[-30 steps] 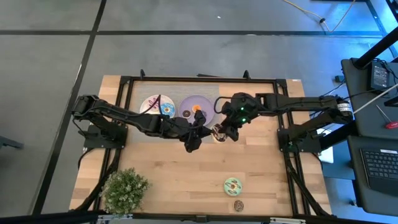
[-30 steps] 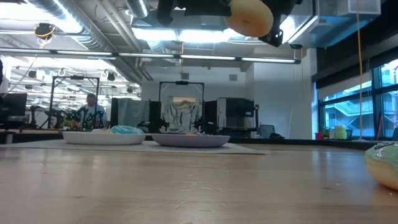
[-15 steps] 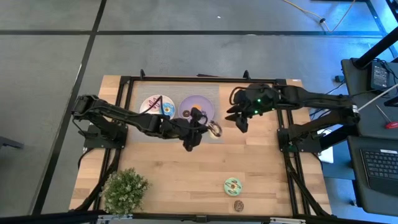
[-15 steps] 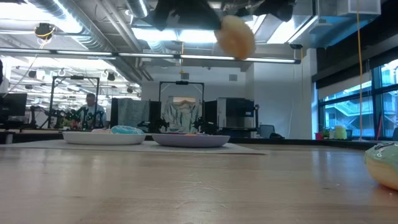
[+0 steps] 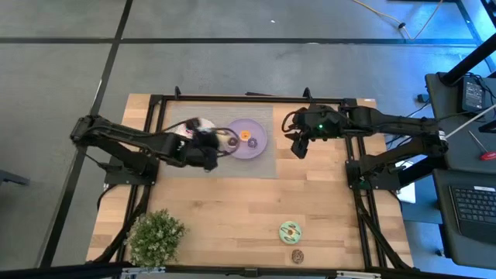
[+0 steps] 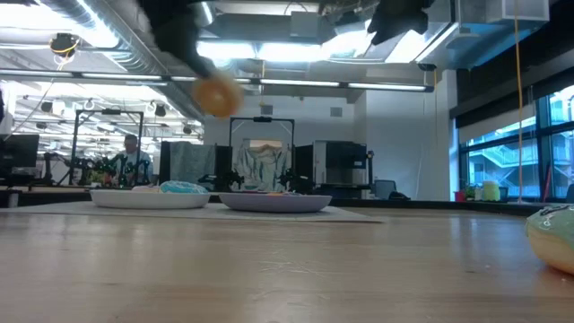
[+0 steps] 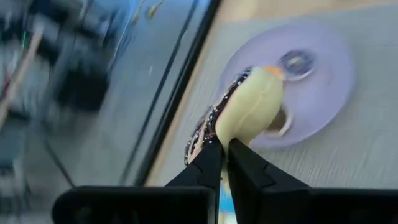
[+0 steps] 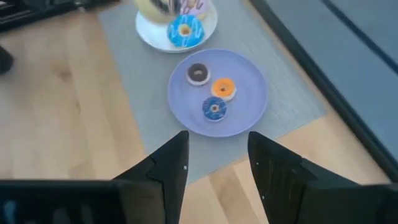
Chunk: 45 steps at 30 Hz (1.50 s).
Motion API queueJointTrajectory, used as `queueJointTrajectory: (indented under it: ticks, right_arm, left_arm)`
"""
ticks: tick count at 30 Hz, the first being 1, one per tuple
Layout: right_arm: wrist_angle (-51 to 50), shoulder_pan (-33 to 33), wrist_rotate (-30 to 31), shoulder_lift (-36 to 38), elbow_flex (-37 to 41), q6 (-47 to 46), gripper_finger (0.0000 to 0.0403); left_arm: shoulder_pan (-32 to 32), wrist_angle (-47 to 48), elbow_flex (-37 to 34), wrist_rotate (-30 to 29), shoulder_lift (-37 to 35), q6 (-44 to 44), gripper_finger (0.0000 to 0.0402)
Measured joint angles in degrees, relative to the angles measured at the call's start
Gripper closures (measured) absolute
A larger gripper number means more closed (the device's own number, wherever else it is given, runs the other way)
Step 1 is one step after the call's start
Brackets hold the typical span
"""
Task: Pick & Place donuts
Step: Put the large black donut on the white plate
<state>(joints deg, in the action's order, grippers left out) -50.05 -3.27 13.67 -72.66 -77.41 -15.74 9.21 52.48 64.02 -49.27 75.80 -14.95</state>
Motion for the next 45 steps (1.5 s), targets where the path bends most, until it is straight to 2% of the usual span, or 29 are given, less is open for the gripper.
queueJointTrajectory:
  ticks: [2,10,18,21,35,39,45]
  right_arm:
    - [-0.2,0.0,0.9,-0.5,0.0,0.9,0.0236]
    - [0.2,0.0,1.8,-2.3,0.0,1.4,0.0236]
    - [-0.5,0.0,1.8,-3.9,0.1,1.2,0.0236]
    - [-0.6,0.0,1.8,-4.4,0.1,1.1,0.0236]
    - [-0.6,0.0,1.8,-4.4,0.1,1.0,0.0236]
    - [-0.5,0.0,1.8,-4.4,0.1,1.1,0.0236]
    - [-0.4,0.0,1.8,-4.4,0.1,1.3,0.0236]
  left_arm:
    - [0.1,2.8,-3.4,-1.7,-2.6,-8.7,0.0387]
    - [0.4,3.3,-18.7,-6.8,-8.4,-34.8,0.0387]
    - [0.4,3.6,-27.2,-15.2,-8.6,-47.5,0.0387]
    - [0.4,4.8,-29.1,-15.4,-8.6,-50.2,0.0387]
    - [0.4,4.7,-37.0,-9.3,-8.6,-56.2,0.0387]
    - [0.4,4.5,-38.8,-9.2,-8.5,-59.3,0.0387]
    - [0.4,2.7,-38.9,-11.2,-8.5,-59.3,0.0387]
